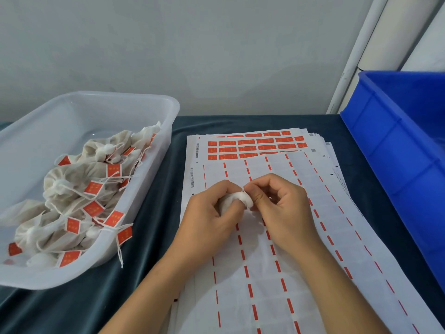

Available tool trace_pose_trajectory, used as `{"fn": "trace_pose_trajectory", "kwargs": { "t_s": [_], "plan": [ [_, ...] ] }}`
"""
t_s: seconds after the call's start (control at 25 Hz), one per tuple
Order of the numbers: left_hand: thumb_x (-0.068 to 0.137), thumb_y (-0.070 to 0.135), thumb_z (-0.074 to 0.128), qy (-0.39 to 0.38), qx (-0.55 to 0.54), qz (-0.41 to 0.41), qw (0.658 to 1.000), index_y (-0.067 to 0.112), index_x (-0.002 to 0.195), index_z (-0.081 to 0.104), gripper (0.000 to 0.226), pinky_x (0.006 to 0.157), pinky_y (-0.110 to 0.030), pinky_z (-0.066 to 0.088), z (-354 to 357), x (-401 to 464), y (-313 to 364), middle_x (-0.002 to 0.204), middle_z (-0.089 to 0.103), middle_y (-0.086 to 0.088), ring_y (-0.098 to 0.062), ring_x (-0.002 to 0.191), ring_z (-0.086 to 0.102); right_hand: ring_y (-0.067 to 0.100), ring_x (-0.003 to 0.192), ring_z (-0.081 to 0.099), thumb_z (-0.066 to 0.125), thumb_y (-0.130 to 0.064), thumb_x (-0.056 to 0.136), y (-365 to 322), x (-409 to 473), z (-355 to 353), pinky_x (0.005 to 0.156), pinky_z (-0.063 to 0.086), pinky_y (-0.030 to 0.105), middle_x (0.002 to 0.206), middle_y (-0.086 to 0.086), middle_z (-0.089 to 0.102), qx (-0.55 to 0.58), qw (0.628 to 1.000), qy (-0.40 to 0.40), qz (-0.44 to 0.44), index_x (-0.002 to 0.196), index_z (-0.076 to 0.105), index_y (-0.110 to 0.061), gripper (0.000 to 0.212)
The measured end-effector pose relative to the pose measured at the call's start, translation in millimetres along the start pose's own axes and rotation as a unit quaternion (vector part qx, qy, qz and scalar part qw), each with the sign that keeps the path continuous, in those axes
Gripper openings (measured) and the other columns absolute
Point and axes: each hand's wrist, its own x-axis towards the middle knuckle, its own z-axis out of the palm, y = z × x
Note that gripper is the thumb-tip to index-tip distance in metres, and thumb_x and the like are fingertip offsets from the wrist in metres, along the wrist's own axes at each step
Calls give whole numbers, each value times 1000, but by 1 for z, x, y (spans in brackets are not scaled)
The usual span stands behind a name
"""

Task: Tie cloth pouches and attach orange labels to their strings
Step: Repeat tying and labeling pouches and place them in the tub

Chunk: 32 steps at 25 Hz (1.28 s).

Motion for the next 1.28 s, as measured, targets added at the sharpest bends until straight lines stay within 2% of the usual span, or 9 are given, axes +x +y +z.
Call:
{"fn": "trace_pose_trajectory", "kwargs": {
  "t_s": [0.2,0.32,0.56,0.76,0.84,1.0,1.16,1.28],
  "plan": [
    [99,28,71,62,-67,-49,995,26,92,73,8,69,-26,61,3,5,-2,87,74,4,-17,85,71,0,91,66,68,-31,96,2,-3,4,75,53,10,90,-21,70,-54,998,-11,-31,101,72,-29,6],
    [98,30,73,70,-95,-68,991,23,90,75,11,74,-31,63,1,6,-3,88,76,1,-19,86,73,-3,97,64,66,-35,97,1,-5,7,78,52,8,97,-23,69,-84,995,-22,-57,105,69,-31,10],
    [97,31,74,73,-106,-88,988,24,88,78,12,79,-29,61,0,7,-3,89,79,5,-14,90,75,-2,94,63,68,-35,95,0,-5,7,75,50,7,96,-21,68,-101,992,-21,-71,103,71,-28,10],
    [98,29,72,61,-128,-106,984,20,90,79,14,87,-41,64,-1,7,-3,94,80,3,-17,96,76,0,90,61,70,-36,94,0,-5,8,72,48,8,92,-18,67,-101,993,-24,-58,98,71,-27,10],
    [99,27,71,58,-129,-106,984,19,90,79,14,86,-41,64,-2,7,-3,93,80,2,-18,95,76,2,91,62,69,-37,95,0,-5,8,72,49,10,94,-18,68,-97,993,-25,-62,101,71,-27,12],
    [101,25,67,47,-101,-108,988,21,89,78,16,80,-39,65,-1,7,-5,90,79,3,-18,91,75,7,105,64,65,-45,95,-3,-6,7,80,56,17,109,-21,68,-60,995,-16,-80,120,70,-33,28],
    [100,32,68,29,-79,-101,991,24,89,77,17,77,-41,66,-1,7,-5,87,77,3,-18,86,75,10,103,65,68,-38,96,-3,-5,5,78,58,22,107,-19,70,-61,993,13,-97,111,74,-28,20],
    [99,41,68,7,-94,-81,992,28,88,77,20,75,-35,64,-2,6,-6,86,77,3,-18,85,74,10,100,66,67,-34,97,-2,-4,5,78,56,20,100,-21,70,-48,994,33,-92,104,75,-27,12]
  ]
}}
